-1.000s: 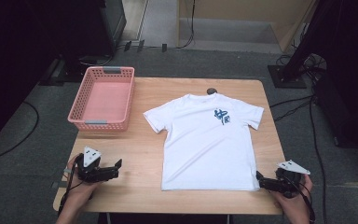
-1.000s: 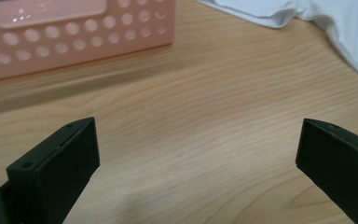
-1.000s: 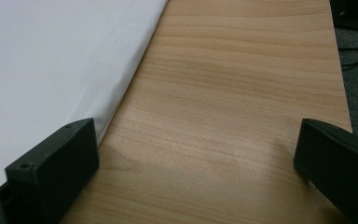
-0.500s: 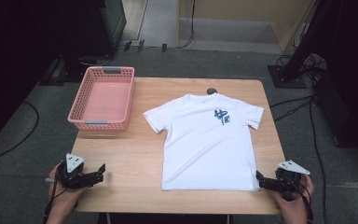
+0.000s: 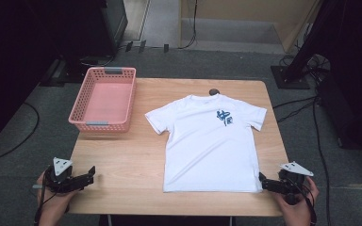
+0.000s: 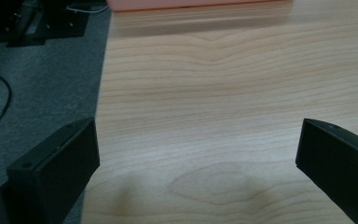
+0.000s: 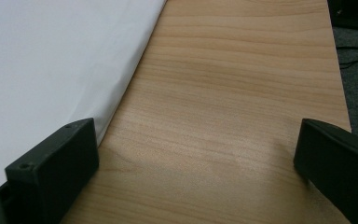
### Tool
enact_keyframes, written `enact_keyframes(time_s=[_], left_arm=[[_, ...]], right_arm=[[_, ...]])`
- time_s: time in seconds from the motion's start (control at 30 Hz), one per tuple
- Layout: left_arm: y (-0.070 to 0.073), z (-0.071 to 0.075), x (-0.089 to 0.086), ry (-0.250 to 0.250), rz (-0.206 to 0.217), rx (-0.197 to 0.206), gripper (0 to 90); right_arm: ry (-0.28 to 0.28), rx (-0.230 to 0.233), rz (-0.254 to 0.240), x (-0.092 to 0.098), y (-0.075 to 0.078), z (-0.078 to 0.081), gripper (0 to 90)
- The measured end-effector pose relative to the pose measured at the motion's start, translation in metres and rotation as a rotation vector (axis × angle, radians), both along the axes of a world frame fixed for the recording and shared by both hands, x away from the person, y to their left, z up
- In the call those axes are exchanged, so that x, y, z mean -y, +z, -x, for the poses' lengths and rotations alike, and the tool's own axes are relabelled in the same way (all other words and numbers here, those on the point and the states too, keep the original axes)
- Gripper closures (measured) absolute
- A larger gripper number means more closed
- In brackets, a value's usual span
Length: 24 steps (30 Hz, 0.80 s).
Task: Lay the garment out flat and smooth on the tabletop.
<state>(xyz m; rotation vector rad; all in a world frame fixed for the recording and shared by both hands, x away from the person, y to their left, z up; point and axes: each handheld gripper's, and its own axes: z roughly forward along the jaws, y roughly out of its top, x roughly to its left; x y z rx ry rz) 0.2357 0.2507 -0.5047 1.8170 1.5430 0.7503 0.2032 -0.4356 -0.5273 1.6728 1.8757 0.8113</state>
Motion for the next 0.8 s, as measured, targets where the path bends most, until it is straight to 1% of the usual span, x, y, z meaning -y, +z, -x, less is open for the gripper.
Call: enact_keyframes(time_s=[0.07,0.13,0.3,0.57,0.73,0.8], left_arm=[[-0.002,0.001,-0.003,0.012,0.000,-0.001,0.0],[-0.003,0.002,-0.006,0.017,0.002,-0.010,0.0],[-0.007,0.003,-0.011,0.022,-0.008,-0.021,0.0],[-0.013,0.002,-0.009,0.008,-0.007,-0.045,0.0],[-0.015,-0.001,-0.006,0.005,-0.007,-0.079,0.0],[-0.015,-0.002,-0.005,0.008,0.001,-0.085,0.0]], right_arm=[[0.000,0.000,0.000,0.000,0.000,0.000,0.0],[0.000,0.000,0.000,0.000,0.000,0.000,0.0],[0.000,0.000,0.000,0.000,0.000,0.000,0.0],[0.000,0.000,0.000,0.000,0.000,0.000,0.0],[0.000,0.000,0.000,0.000,0.000,0.000,0.0],[0.000,0.000,0.000,0.000,0.000,0.000,0.0]])
